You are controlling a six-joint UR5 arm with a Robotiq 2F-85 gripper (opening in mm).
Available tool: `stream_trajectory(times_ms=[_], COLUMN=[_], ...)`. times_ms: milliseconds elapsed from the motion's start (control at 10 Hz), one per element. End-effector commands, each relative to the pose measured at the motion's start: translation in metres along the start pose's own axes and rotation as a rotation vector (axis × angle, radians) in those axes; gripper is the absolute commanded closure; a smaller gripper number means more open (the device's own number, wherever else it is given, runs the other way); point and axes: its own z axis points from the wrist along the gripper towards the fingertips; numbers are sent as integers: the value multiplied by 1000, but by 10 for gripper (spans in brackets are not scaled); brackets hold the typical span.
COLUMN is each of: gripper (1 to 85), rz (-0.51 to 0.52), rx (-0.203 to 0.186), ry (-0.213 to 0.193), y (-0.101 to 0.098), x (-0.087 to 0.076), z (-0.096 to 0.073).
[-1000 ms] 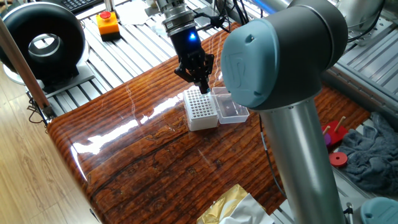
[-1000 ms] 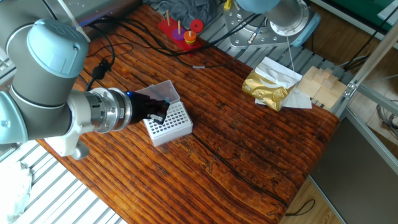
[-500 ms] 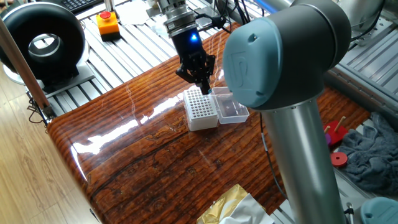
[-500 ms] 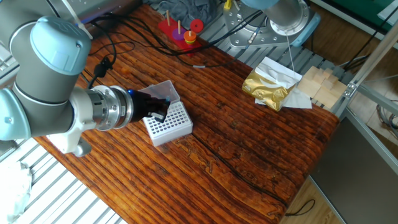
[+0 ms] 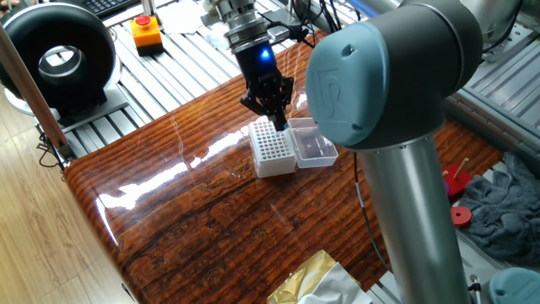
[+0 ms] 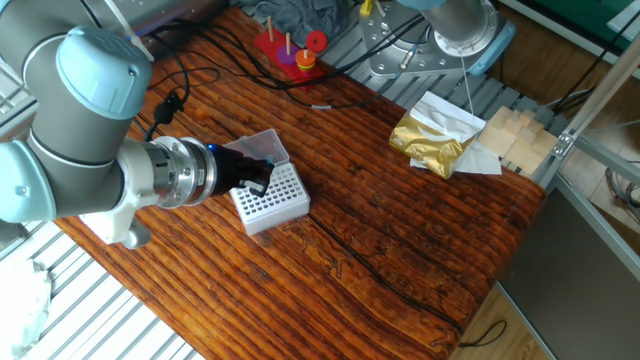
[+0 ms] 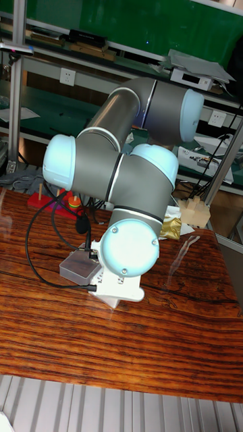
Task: Insert a medium pipette tip into the holder for medium pipette tips
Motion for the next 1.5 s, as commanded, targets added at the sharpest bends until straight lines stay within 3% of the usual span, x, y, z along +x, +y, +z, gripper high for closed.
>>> stream_trajectory(times_ms=[0, 500, 900, 1400], gripper=[847, 847, 847, 847], rz=[-7, -9, 0, -1], rx=[-10, -12, -19, -13], ry=[-5, -11, -14, -20], y=[1, 4, 17, 15], x=[-1, -9, -15, -23], z=[1, 2, -3, 0])
